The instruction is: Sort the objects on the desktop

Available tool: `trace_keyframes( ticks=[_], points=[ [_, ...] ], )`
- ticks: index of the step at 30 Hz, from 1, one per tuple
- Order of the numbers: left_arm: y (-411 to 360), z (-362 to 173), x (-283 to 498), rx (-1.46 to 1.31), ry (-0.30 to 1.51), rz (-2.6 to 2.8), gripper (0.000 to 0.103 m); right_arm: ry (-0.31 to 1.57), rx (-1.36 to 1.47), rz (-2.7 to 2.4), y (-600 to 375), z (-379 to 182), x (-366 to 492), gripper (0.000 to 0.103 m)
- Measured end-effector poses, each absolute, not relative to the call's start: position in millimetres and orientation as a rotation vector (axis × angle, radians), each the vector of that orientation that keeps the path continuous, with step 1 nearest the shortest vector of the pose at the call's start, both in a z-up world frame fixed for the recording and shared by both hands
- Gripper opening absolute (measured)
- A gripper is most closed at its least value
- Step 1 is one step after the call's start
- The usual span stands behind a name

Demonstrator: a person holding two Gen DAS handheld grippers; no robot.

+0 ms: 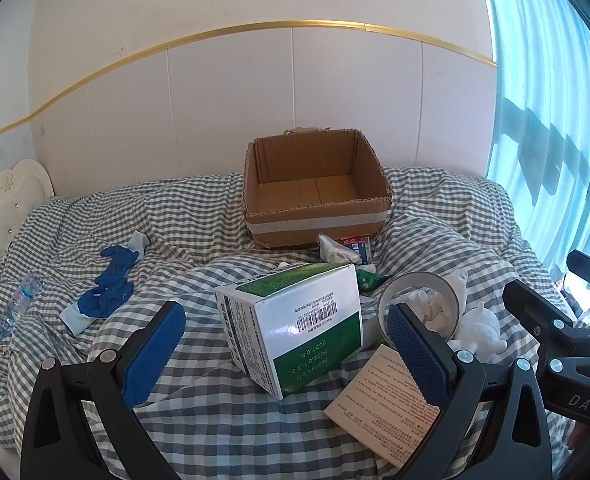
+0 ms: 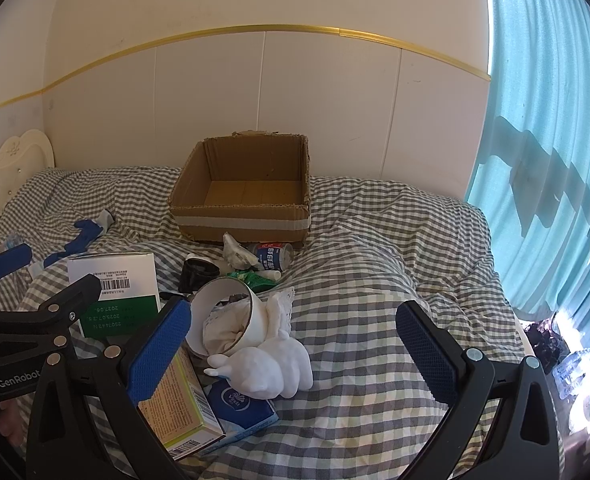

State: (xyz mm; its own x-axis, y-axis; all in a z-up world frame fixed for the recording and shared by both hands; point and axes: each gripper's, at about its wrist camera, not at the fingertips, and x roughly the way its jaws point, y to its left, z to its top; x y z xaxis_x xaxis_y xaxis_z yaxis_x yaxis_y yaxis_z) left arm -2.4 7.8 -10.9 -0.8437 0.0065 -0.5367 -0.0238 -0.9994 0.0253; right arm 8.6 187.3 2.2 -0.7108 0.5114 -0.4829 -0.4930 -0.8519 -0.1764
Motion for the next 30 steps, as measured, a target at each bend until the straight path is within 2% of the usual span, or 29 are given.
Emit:
trace_keyframes(
  ticks=[21,30],
  points=[
    [6.4,-12.8,-8.2,-0.923,0.032,2.991,0.103,-0.039,-0.713,2.468,186.8,2.8,9.8,0.103],
    [3.7,-27.2,-27.5,-1.066,-0.077,2.959,0.103,-0.017,-0.698,2.483,195.8,4.9,15.1,0.103]
  ],
)
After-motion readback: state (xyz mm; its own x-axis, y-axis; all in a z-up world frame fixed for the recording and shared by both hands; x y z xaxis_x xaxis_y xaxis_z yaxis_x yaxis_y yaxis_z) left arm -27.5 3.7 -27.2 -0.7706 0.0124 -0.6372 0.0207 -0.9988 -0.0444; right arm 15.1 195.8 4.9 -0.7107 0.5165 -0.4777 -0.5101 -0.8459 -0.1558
